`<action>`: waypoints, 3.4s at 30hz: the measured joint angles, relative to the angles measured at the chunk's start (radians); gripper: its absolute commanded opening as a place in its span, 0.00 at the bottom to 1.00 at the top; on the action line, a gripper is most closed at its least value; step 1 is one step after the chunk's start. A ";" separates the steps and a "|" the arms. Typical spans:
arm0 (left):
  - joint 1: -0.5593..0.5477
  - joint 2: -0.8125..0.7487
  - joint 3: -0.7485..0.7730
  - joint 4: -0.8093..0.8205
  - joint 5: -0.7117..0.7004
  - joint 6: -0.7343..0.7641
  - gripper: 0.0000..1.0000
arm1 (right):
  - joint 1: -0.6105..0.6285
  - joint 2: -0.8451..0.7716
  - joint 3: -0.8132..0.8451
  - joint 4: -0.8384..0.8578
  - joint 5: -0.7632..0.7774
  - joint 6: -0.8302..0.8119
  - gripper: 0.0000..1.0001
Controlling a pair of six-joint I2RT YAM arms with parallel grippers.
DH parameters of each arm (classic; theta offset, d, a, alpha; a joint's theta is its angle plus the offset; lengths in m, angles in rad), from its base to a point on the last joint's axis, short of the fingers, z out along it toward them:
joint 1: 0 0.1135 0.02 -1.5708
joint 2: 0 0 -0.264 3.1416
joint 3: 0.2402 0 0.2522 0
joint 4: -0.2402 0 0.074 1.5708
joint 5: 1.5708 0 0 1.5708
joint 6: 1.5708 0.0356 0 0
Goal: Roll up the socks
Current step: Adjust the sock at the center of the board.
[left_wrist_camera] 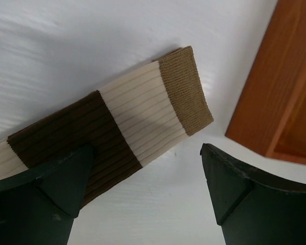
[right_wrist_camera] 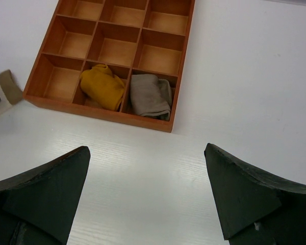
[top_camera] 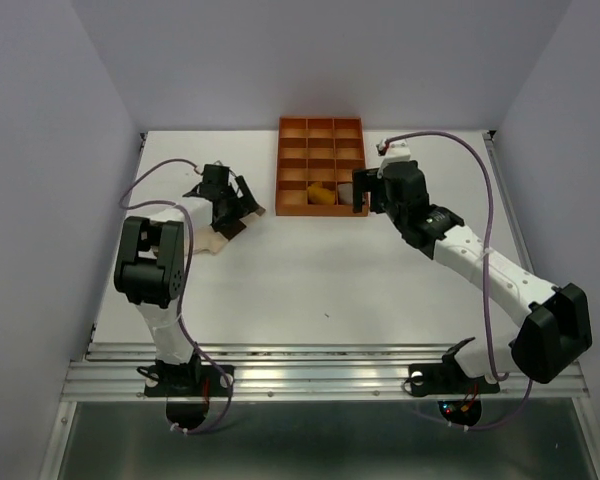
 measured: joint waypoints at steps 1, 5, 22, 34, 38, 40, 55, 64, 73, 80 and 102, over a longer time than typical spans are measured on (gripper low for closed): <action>-0.017 -0.014 -0.019 0.007 0.003 -0.001 0.99 | 0.000 -0.010 -0.005 0.000 -0.002 0.006 1.00; -0.155 -0.090 -0.122 0.039 -0.003 -0.013 0.99 | 0.000 -0.063 -0.036 -0.002 -0.006 0.030 1.00; -0.846 -0.187 -0.274 0.146 -0.026 -0.068 0.99 | 0.000 -0.124 -0.115 -0.013 -0.033 0.109 1.00; -0.892 -0.330 -0.143 -0.154 -0.144 -0.090 0.99 | 0.000 -0.122 -0.130 -0.031 -0.051 0.185 1.00; -0.880 -0.515 -0.203 -0.244 -0.198 -0.237 0.99 | 0.000 -0.127 -0.183 -0.025 -0.086 0.197 1.00; -0.861 -0.596 -0.271 -0.300 -0.216 -0.325 0.99 | 0.000 -0.134 -0.237 -0.031 -0.114 0.211 1.00; -0.581 -0.555 -0.546 -0.145 -0.153 -0.436 0.99 | 0.000 -0.191 -0.380 -0.048 -0.282 0.240 1.00; -0.539 -0.388 -0.425 -0.051 -0.123 -0.369 0.99 | 0.000 -0.193 -0.380 -0.048 -0.281 0.231 1.00; -0.445 -0.142 -0.155 -0.071 -0.219 -0.158 0.99 | 0.000 -0.189 -0.390 -0.032 -0.352 0.196 1.00; -0.404 -0.035 -0.036 -0.080 -0.257 -0.026 0.99 | 0.000 -0.042 -0.404 0.016 -0.443 0.176 1.00; -0.402 -0.030 -0.034 -0.061 -0.233 -0.003 0.98 | 0.186 -0.091 -0.551 -0.034 -0.637 0.310 1.00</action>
